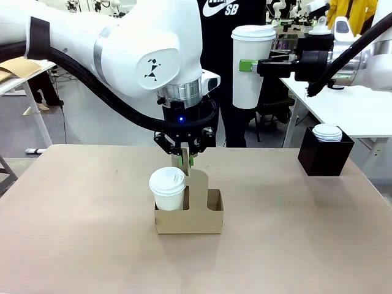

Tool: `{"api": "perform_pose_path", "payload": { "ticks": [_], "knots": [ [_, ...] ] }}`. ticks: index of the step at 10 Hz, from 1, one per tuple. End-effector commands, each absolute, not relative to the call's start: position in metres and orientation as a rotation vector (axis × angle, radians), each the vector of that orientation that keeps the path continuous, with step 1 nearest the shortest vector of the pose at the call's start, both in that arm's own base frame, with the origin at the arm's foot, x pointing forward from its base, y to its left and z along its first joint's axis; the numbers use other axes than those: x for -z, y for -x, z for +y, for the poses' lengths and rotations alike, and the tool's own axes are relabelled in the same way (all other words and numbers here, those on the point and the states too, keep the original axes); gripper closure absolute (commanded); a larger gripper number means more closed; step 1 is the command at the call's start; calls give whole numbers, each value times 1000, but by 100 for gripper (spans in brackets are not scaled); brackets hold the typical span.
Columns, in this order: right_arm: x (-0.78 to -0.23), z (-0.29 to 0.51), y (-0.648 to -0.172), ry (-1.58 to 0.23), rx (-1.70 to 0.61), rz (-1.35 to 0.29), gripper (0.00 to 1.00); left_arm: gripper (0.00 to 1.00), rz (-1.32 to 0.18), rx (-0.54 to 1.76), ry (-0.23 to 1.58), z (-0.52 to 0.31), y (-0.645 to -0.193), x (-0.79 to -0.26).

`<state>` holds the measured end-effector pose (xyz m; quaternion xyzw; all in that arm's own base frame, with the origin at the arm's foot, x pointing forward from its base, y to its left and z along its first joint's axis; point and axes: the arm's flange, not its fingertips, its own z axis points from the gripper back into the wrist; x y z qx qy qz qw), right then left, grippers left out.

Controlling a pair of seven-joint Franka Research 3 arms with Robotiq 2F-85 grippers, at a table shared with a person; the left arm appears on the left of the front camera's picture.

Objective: Pour a drink into a cup and package it in a carrier.
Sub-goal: Insert the held 600 ml Paper Cup into the Cup Carrier.

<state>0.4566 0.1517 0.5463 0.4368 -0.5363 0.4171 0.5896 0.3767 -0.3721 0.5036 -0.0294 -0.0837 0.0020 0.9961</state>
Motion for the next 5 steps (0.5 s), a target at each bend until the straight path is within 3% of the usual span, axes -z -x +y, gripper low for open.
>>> {"api": "perform_pose_path", "payload": {
  "ticks": [1,2,3,5],
  "knots": [
    [-551,155,-458,-1005,-972,-1263,19,0,-147,16,81,-366,-380,-518],
    [-551,155,-458,-1005,-972,-1263,19,0,-136,42,129,-361,-378,-531],
    [-551,155,-458,-1005,-972,-1263,19,16,-133,82,163,-353,-374,-545],
    [-537,148,-462,-1050,-1005,-1218,19,0,-144,181,222,-327,-369,-573]
  ]
}}
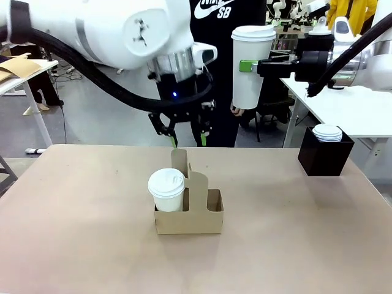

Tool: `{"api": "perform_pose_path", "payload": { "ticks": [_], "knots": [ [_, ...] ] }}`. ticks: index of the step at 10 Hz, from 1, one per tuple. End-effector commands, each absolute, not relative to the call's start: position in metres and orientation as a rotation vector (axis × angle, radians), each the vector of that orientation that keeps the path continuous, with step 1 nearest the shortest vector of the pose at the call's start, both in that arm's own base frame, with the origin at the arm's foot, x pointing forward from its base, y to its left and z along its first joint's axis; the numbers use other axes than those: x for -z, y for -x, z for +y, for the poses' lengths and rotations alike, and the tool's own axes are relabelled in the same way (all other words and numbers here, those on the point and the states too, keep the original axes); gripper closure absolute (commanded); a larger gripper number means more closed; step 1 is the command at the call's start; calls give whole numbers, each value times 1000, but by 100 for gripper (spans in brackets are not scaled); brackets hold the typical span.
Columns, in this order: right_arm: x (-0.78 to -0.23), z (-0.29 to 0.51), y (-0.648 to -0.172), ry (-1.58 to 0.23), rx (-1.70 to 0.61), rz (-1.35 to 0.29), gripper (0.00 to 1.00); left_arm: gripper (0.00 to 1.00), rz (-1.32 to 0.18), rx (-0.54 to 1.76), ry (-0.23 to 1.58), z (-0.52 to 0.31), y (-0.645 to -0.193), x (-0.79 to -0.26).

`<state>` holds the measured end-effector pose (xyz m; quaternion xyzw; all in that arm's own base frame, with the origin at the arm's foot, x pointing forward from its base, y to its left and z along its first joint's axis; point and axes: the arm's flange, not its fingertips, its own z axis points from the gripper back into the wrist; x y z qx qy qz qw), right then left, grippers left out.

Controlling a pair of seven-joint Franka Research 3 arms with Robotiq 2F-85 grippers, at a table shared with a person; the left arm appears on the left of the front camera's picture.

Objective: Pour a drink into a cup and package it in a carrier.
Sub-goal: Insert the held 600 ml Paper Cup into the Cup Carrier.

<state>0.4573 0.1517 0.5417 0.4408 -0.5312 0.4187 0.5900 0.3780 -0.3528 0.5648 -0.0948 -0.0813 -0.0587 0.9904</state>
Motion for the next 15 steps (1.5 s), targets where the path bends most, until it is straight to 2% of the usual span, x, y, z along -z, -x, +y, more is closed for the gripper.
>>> {"api": "perform_pose_path", "payload": {
  "ticks": [1,4,6,7,9,10,11,14,15],
  "knots": [
    [-526,148,-468,-1093,-1040,-1186,19,0,-150,258,258,-311,-364,-587],
    [-483,154,-482,-1248,-1105,-1074,19,0,-200,647,230,-243,-342,-597],
    [-451,171,-477,-1323,-1171,-1046,19,0,-300,846,235,-203,-335,-579],
    [-440,175,-472,-1344,-1219,-1082,19,0,-365,898,223,-197,-336,-563],
    [-425,179,-469,-1333,-1203,-1111,19,0,-432,948,233,-200,-348,-547],
    [-429,179,-469,-1336,-1182,-1063,19,0,-453,805,193,-213,-351,-546],
    [-429,179,-469,-1336,-1182,-1063,19,0,-382,923,178,-195,-343,-559],
    [-421,180,-470,-1335,-1191,-1073,19,0,-410,904,176,-200,-348,-550],
    [-405,190,-468,-1370,-1240,-1067,19,0,-415,941,259,-187,-354,-547]
  ]
}}
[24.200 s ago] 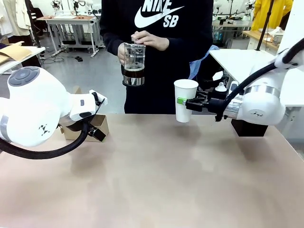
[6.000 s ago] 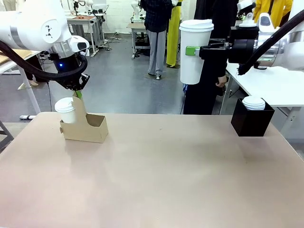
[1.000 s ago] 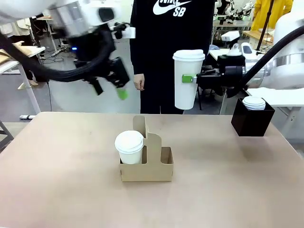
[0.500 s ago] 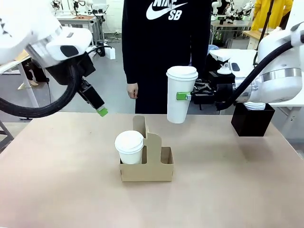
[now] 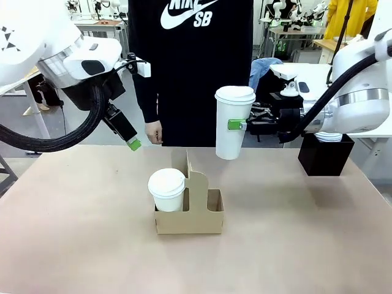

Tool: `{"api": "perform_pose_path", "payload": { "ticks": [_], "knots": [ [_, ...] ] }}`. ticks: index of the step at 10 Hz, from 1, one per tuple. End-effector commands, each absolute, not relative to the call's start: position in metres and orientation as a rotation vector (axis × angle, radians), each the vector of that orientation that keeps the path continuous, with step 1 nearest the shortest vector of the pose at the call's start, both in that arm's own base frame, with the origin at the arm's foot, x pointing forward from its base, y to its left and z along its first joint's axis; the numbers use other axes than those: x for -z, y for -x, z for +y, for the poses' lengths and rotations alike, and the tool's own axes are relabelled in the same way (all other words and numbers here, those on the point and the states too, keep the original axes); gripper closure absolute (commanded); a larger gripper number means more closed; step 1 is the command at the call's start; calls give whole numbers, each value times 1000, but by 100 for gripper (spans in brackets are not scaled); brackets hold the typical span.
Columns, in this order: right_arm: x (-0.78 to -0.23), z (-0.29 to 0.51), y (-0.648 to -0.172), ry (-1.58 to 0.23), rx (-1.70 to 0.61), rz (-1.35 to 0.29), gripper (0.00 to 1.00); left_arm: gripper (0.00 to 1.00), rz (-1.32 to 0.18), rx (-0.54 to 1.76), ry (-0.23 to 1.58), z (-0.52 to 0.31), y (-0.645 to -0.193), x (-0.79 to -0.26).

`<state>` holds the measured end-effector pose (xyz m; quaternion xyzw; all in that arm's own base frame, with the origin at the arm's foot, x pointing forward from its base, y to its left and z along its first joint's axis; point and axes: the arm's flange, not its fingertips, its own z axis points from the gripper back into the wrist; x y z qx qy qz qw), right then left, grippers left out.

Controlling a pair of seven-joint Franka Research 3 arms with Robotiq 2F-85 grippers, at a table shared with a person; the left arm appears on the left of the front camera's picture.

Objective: Pour a drink into a cup and package it in a carrier.
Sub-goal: Insert the held 600 ml Paper Cup into the Cup Carrier.

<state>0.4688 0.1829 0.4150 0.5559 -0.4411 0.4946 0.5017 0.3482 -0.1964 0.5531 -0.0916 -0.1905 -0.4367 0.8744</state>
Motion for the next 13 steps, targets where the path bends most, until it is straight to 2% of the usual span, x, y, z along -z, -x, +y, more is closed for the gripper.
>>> {"api": "perform_pose_path", "payload": {
  "ticks": [1,5,6,13],
  "knots": [
    [-394,197,-468,-1419,-1290,-1078,19,0,-414,941,325,-173,-356,-542],
    [-359,220,-463,-1601,-1426,-1055,19,0,-399,888,378,-134,-349,-515],
    [-353,223,-462,-1628,-1437,-1031,19,0,-371,852,317,-147,-360,-524],
    [-319,243,-465,-1670,-1433,-880,19,0,-371,852,317,-147,-360,-524]
  ]
}}
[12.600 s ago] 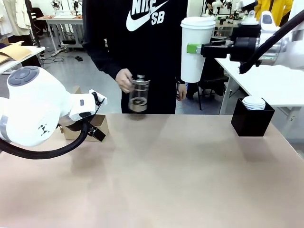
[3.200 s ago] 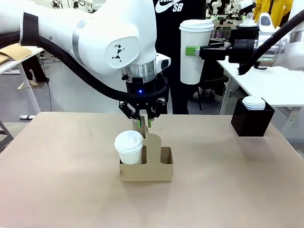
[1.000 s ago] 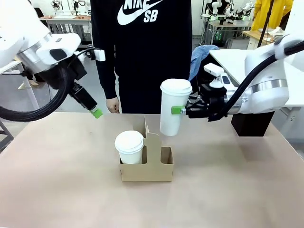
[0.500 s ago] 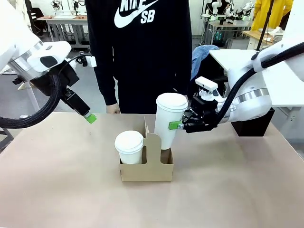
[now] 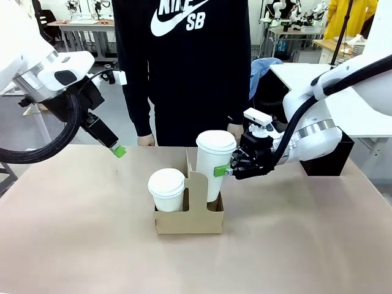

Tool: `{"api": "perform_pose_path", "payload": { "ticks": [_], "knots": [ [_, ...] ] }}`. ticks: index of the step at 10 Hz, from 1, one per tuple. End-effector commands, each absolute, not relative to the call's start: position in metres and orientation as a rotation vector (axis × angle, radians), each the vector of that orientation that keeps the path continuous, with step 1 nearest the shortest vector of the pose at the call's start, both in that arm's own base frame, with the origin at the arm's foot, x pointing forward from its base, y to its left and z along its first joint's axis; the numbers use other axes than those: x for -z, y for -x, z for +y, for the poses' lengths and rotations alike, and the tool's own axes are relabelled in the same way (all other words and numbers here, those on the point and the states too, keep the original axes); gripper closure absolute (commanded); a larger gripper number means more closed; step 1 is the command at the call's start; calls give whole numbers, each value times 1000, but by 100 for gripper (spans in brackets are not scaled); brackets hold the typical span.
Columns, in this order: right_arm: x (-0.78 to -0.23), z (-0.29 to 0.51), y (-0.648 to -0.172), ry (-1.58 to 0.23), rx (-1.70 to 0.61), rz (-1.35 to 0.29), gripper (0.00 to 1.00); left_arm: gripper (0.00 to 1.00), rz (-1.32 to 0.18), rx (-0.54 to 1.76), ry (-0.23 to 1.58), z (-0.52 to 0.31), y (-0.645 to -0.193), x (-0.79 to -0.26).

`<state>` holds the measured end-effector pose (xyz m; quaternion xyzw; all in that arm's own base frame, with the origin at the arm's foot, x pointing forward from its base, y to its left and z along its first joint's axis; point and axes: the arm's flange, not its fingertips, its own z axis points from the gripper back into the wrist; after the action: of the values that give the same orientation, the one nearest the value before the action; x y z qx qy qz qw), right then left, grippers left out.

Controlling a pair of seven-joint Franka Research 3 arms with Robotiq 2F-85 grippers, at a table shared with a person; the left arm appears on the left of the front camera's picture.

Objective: Pour a drink into a cup and package it in a carrier.
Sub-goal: Insert the held 600 ml Paper Cup into the Cup Carrier.

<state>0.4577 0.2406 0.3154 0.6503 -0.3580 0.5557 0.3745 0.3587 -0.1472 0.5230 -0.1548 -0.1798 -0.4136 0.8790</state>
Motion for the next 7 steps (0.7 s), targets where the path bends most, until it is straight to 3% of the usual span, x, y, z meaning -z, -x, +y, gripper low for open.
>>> {"api": "perform_pose_path", "payload": {
  "ticks": [1,7],
  "knots": [
    [-315,242,-466,-1671,-1432,-870,19,0,-371,852,317,-147,-360,-524],
    [-276,252,-478,-1692,-1429,-739,19,0,-371,852,317,-147,-360,-524]
  ]
}}
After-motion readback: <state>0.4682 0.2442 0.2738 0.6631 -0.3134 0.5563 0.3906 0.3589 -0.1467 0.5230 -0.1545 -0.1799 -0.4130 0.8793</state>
